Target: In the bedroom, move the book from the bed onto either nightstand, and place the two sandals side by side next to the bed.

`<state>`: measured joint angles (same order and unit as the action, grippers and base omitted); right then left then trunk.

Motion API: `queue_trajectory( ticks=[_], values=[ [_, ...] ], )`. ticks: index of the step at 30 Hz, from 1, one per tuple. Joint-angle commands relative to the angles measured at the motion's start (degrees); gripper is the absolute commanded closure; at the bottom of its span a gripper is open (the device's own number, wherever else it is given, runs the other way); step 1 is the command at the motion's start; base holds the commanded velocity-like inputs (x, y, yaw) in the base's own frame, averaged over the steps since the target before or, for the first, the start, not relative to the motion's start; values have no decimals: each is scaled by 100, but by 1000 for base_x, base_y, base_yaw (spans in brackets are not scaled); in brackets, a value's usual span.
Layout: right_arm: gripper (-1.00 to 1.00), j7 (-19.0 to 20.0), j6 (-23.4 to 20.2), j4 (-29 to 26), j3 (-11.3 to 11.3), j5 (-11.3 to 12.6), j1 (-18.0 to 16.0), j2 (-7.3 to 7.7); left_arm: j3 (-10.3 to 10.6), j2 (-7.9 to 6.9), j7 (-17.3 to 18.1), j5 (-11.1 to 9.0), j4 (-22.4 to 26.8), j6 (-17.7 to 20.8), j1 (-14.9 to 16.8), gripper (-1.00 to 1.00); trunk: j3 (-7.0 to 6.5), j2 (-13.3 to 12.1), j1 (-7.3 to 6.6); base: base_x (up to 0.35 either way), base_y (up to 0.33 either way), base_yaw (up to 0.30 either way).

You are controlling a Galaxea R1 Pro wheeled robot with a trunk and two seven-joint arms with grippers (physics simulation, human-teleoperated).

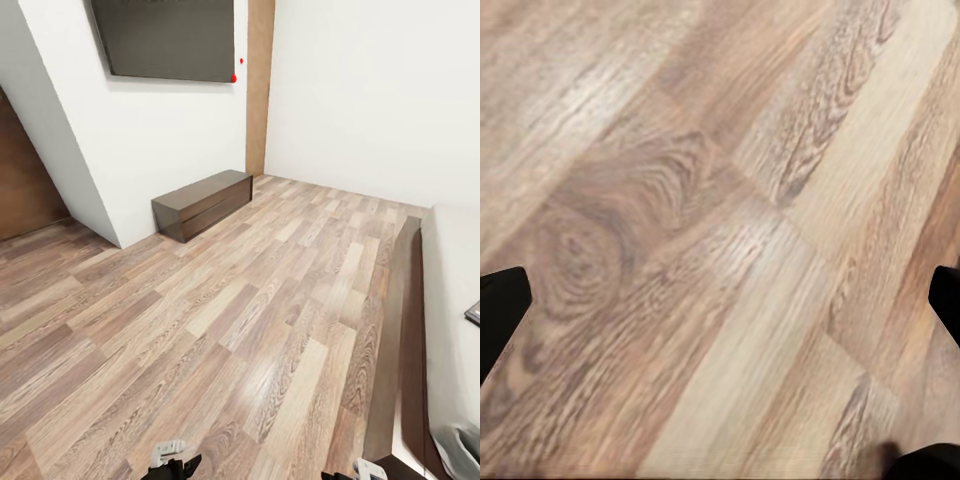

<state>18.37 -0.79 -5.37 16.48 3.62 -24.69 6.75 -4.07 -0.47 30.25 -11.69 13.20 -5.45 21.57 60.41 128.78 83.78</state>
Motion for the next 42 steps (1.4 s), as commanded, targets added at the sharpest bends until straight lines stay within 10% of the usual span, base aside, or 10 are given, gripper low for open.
queue_trajectory(
  ticks=[1, 42],
  values=[
    [-100, 26, -8, 1, 13, 36, -1, 2, -42, 3, 33, 18, -10, -9, 5, -100, 4, 2, -1, 0, 0, 277],
    [-100, 26, -1, 1, 12, 24, -1, -7, -42, 3, 34, 18, -10, -9, 5, -100, -98, 2, -1, 0, 0, 91]
  ],
)
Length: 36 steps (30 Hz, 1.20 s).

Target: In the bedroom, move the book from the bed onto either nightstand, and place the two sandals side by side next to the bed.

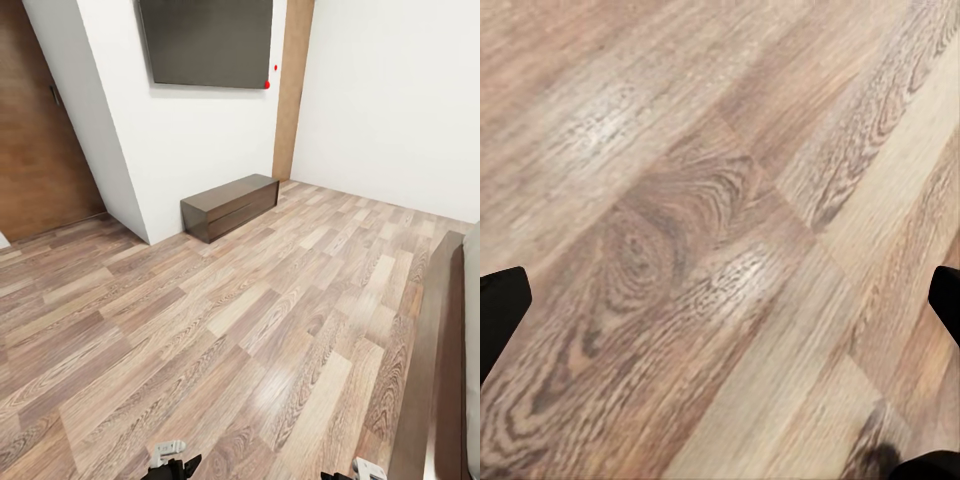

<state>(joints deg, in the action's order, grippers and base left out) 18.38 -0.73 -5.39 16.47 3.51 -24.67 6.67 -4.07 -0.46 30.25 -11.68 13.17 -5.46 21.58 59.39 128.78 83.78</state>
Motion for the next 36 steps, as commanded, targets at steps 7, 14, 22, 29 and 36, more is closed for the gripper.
queue_trajectory(
  ticks=[7, 14, 22, 29, 36],
  values=[
    [-100, 25, -6, 3, 11, 36, -2, 1, -41, 2, 33, 16, -8, -8, 4, -100, -60, 2, -1, 0, 0, 0],
    [-100, 25, -6, 3, 11, 36, -2, 1, -41, 2, 33, 16, -8, -8, 4, -100, -125, 2, -1, 0, 0, 0],
    [-100, 25, -7, 3, 7, 36, -2, 1, -41, 2, 35, 16, -31, -8, 4, -100, -199, 2, -1, 0, 0, 0],
    [-100, 25, -8, 3, 11, 36, -2, 1, -41, 2, 34, 21, -85, -8, 4, -100, -255, 2, -1, 0, 0, 0],
    [-100, 25, -9, 2, 12, 36, -2, 1, -41, 2, 35, 18, -92, -8, 4, -100, -263, 2, -1, 112, 0, 0]
  ],
)
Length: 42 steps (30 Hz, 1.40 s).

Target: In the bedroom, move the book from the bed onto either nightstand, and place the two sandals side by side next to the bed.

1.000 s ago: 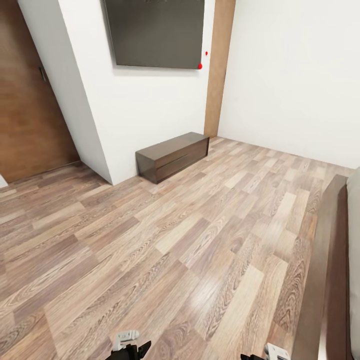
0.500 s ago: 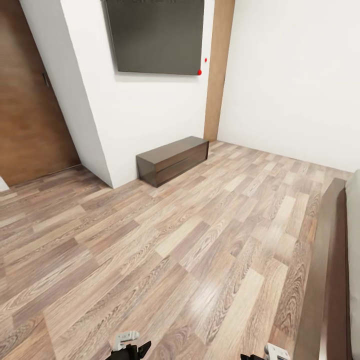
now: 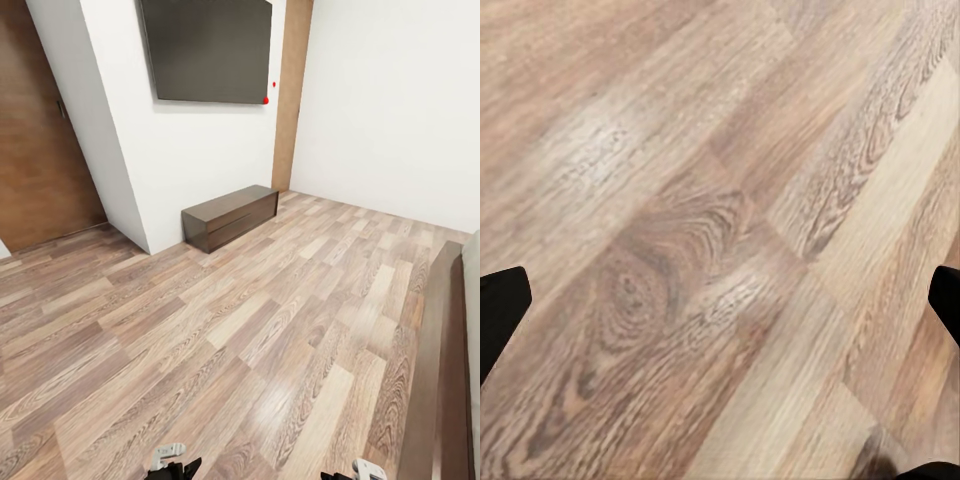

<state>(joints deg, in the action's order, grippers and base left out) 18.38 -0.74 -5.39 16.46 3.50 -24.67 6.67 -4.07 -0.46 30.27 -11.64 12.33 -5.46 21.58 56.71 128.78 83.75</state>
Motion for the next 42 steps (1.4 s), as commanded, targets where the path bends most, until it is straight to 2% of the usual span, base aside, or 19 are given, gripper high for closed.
queue_trajectory(
  ticks=[1, 42],
  values=[
    [-100, 25, -9, 3, 14, 36, -3, 1, -41, 2, 33, 16, -9, -8, 4, -100, 5, 2, 2, 288, 0, 0],
    [-100, 25, -8, 12, 15, 36, -3, 1, -41, 2, 32, 15, -12, -8, 4, -100, 4, 2, 2, 324, 0, 0]
  ],
)
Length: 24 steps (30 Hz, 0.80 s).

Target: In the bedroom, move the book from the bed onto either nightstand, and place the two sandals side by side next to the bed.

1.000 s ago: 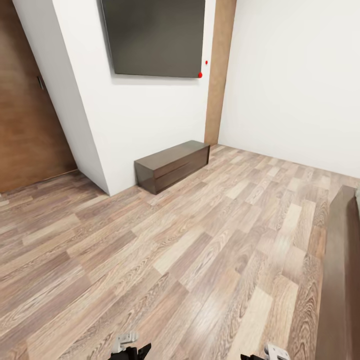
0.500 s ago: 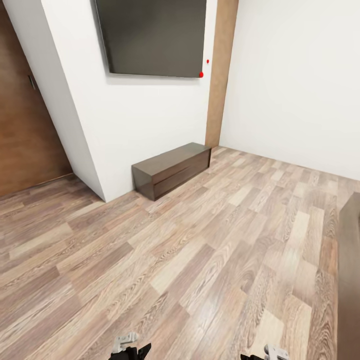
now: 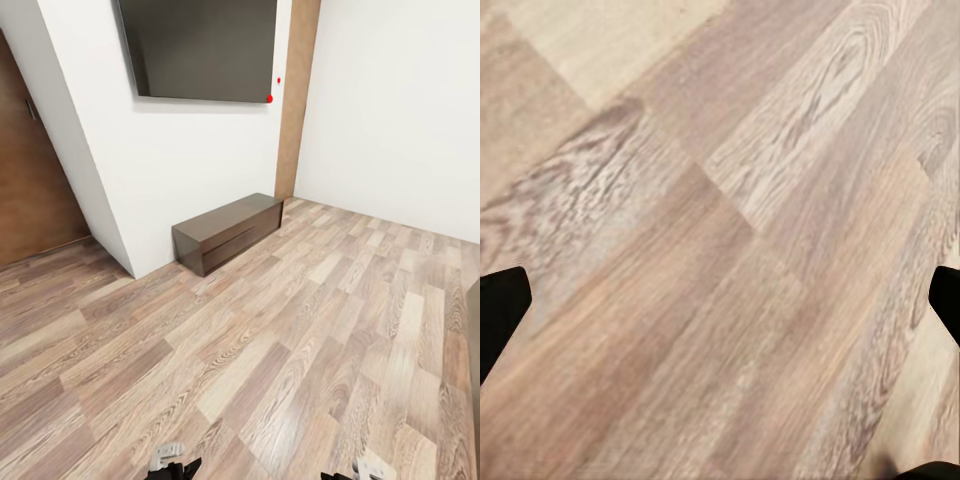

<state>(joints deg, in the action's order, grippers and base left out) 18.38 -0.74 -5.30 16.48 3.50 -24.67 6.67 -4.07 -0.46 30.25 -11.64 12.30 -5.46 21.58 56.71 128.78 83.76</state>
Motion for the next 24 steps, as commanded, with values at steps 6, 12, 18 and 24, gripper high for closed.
queue_trajectory(
  ticks=[6, 12, 18, 24],
  values=[
    [-100, 25, -10, 2, 13, 49, -2, 14, -41, 2, 35, 12, -8, -8, 4, -100, 5, 2, 1, 67, 0, 0],
    [-100, 25, -13, 2, 13, 53, -2, 23, -41, 2, 35, 12, -8, -8, 4, -100, 5, 2, 1, 5, 0, 0],
    [-100, 29, -14, 2, 13, 54, -2, 26, -41, 2, 37, 13, -8, -9, 4, -100, -16, 2, 1, 0, 0, 0],
    [-100, 26, -14, 2, 13, 49, -2, 20, -41, 2, 37, 12, -8, -9, 4, -100, -66, 2, 1, 0, 0, 0]
  ],
)
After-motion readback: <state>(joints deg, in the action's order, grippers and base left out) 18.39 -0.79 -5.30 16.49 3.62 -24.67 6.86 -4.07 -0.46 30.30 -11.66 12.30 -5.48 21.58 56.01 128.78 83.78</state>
